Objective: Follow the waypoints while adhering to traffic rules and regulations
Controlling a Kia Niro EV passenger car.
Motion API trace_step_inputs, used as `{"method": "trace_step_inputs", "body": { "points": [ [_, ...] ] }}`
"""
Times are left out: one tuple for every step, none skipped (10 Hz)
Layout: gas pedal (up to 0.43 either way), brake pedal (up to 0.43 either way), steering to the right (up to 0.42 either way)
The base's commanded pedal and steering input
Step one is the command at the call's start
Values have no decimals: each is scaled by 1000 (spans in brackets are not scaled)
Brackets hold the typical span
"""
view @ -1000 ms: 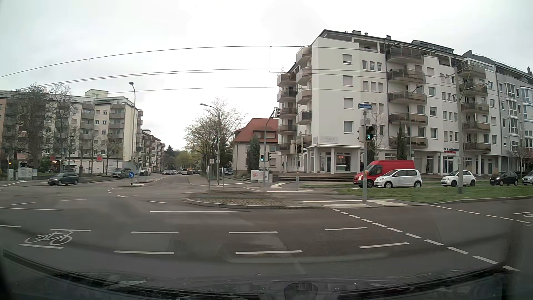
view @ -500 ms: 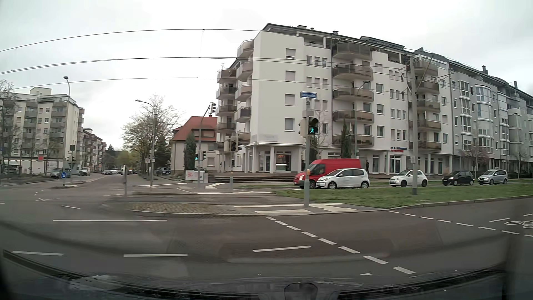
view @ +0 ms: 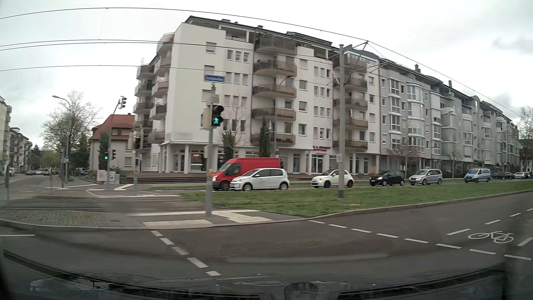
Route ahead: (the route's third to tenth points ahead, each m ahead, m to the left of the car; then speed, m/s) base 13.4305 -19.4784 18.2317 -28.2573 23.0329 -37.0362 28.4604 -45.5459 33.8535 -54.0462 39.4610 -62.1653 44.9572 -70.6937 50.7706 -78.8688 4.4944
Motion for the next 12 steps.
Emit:
{"method": "trace_step_inputs", "body": {
  "points": [
    [157,0,479],
    [157,0,460],
    [157,0,439],
    [157,0,422],
    [169,0,412],
    [169,0,398],
    [169,0,385],
    [169,0,376],
    [169,0,367],
    [169,0,359],
    [169,0,354],
    [169,0,345]
  ]
}}
